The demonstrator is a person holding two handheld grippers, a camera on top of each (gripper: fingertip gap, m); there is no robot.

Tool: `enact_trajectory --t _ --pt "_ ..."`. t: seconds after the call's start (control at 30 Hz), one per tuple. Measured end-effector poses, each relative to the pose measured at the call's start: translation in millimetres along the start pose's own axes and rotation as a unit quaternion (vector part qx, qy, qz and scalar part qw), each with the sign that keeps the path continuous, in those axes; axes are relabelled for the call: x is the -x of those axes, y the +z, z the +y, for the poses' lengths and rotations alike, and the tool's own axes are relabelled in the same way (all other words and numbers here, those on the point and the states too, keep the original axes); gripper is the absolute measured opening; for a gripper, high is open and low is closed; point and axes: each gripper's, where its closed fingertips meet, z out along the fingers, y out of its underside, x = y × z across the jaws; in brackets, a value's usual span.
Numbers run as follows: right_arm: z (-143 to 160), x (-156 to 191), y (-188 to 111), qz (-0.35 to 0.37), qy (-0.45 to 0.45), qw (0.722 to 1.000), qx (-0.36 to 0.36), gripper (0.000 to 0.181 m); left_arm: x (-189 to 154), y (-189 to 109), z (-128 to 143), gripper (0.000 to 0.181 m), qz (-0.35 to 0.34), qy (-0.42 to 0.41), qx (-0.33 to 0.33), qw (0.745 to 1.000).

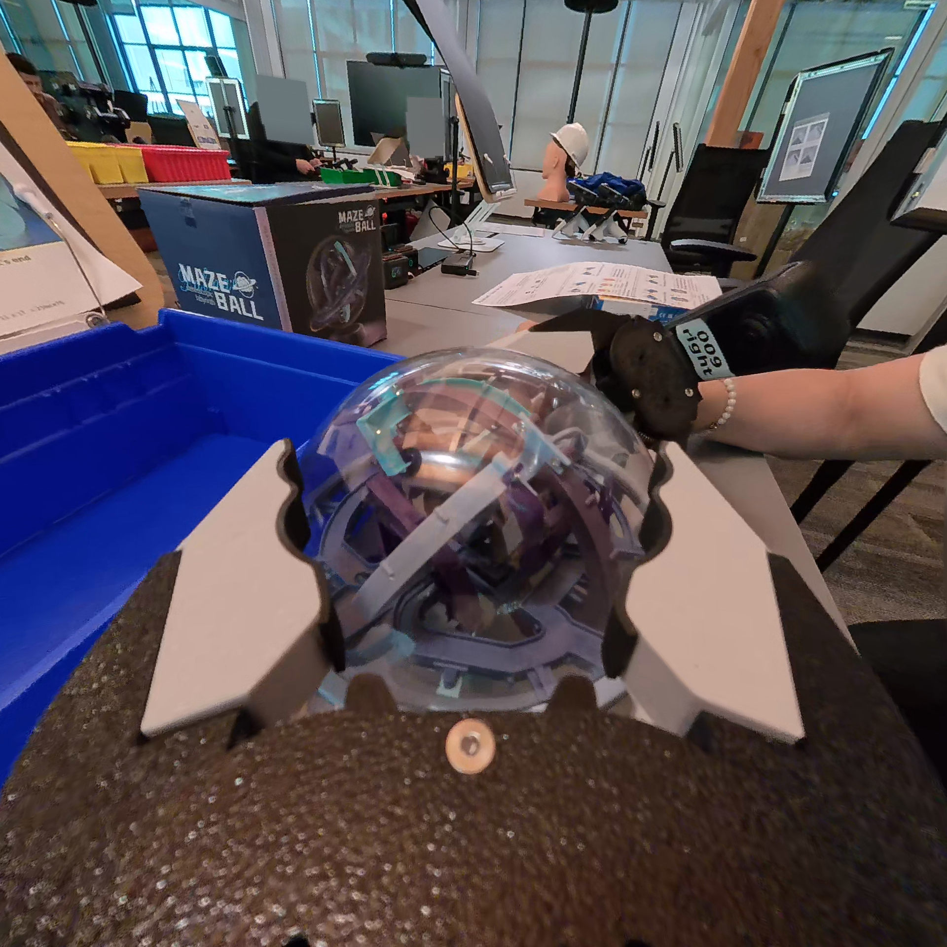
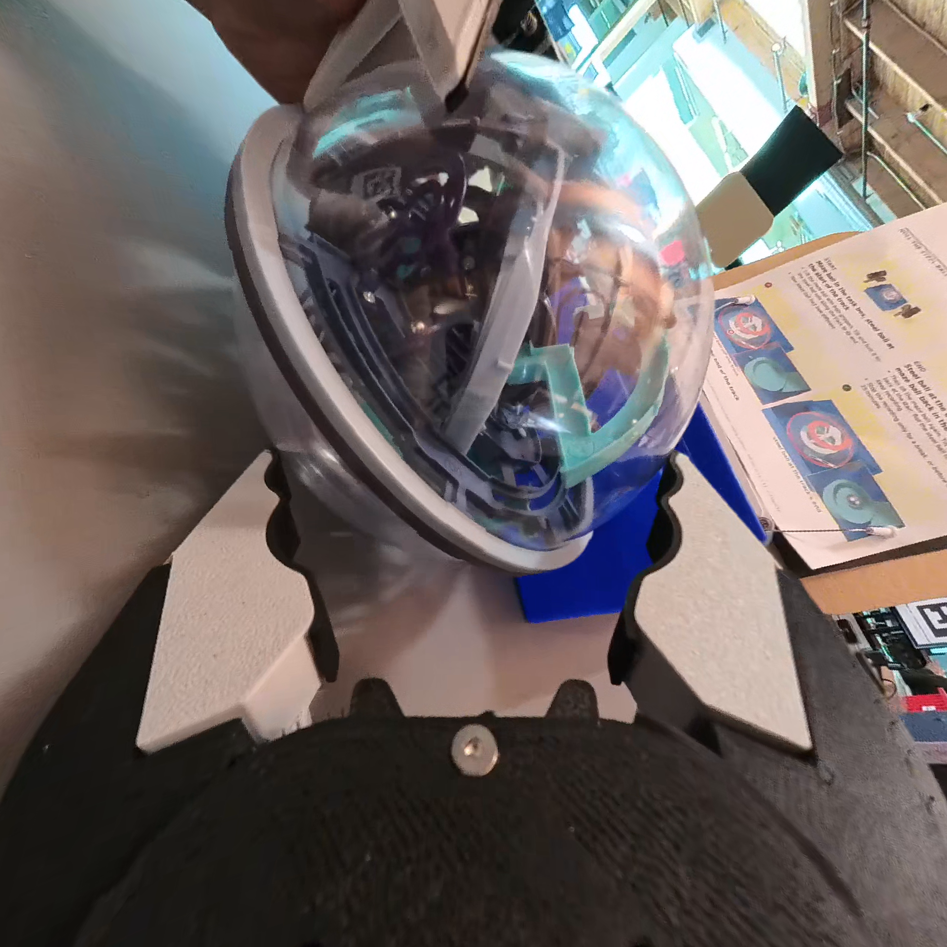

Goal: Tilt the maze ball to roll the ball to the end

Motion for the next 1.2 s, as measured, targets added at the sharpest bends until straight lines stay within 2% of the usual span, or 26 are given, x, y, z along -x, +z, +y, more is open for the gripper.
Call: enact_trajectory --t 0.27,0.77,0.87,0.97,1.03,1.1,1.2 --pt "-10 5 -1 -0.001 0.071 0.997 -0.024 0.138 4 -6 -2 0.123 0.019 -0.055 0.001 0.998" --pt "-11 4 -7 0.011 0.061 0.998 -0.024 0.127 2 -10 -6 0.114 0.003 0.005 0.002 1.0" --pt "-9 9 -12 -0.018 0.026 0.999 -0.026 0.129 0 -13 -6 0.113 0.013 0.008 0.005 1.0" --pt "0 14 -14 -0.06 -0.046 0.997 0.008 0.138 1 -14 -6 0.113 0.018 0.003 0.002 1.0" --pt "-6 12 -18 -0.094 -0.075 0.993 0.009 0.142 1 -15 -6 0.113 0.02 0.003 -0.001 1.0" --pt "-23 9 -24 -0.147 -0.046 0.988 -0.014 0.142 0 -14 -6 0.113 0.02 0.005 -0.001 1.0" --pt "-54 -11 -29 -0.201 0.016 0.977 -0.064 0.124 2 -13 -6 0.113 0.014 0.007 -0.006 1.0"
